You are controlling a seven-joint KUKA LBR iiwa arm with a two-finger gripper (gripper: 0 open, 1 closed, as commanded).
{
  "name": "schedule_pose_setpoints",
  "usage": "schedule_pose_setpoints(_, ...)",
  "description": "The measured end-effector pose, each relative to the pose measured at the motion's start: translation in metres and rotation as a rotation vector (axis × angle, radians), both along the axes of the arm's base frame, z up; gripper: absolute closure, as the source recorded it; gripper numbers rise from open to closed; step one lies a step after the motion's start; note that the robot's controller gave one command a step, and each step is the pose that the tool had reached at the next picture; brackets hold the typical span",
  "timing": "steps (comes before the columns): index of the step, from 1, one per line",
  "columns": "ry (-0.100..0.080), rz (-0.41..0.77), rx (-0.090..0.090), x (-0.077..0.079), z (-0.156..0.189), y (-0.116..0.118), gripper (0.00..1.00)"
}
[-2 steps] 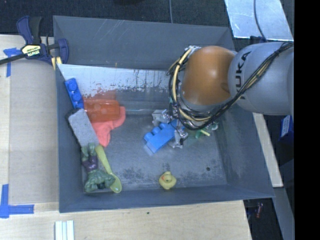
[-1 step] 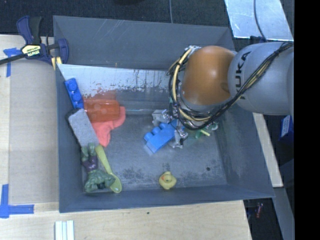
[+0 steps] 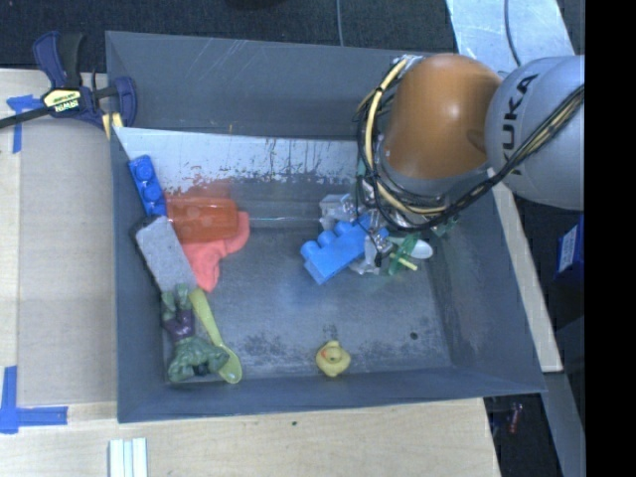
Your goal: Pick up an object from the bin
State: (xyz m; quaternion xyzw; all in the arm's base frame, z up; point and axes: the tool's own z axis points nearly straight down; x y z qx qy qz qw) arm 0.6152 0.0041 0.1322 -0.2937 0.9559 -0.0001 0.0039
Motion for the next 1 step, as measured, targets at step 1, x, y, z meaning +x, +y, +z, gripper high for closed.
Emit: schedule_pose_setpoints(1, 0.005, -0.011, 0.001, -0.0091, 0.0751, -0.006, 1.0)
